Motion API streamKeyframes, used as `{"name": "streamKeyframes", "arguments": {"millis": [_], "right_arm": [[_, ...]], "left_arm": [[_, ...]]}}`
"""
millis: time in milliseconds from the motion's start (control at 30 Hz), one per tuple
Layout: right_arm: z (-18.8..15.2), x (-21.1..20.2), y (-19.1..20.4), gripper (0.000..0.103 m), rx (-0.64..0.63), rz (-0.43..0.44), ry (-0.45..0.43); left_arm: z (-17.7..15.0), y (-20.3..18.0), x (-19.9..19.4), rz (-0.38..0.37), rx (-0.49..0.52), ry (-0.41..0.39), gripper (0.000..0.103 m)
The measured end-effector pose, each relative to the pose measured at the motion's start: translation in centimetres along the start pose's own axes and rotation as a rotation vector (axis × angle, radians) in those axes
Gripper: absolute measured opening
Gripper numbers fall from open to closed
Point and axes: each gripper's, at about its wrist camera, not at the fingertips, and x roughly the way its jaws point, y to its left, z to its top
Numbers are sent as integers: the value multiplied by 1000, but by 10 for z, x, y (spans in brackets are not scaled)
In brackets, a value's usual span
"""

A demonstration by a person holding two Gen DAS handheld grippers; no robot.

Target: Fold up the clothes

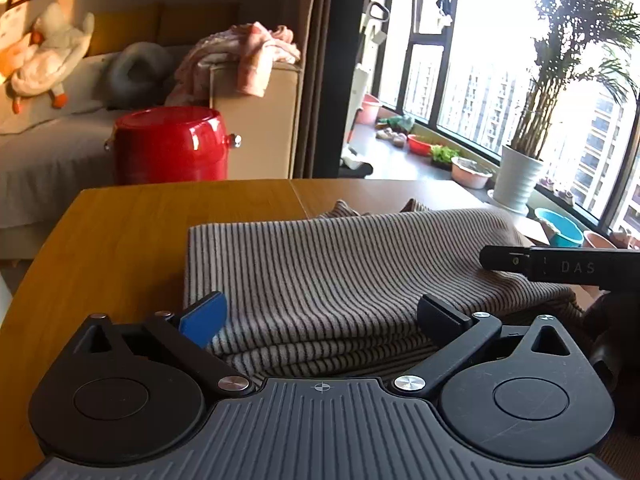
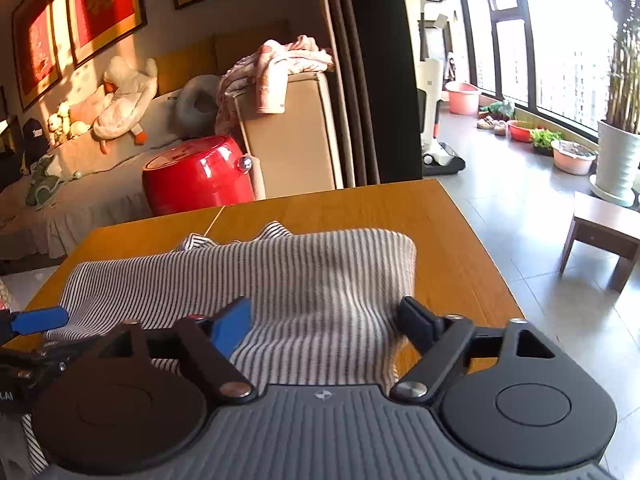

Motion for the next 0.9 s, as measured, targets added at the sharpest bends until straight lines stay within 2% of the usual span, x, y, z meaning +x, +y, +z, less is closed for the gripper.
{"name": "streamKeyframes", "arguments": {"millis": [233,500,900], "right_arm": [[-1,2,-9,88,46,13,27],[-1,2,-9,96,47,26,30],[-2,0,-10,98,59,35,24]], "left_arm": [[0,0,0,0,-7,1,103],[1,3,2,-4,-12,1,103],[0,4,2,-7,-18,0,103]]}}
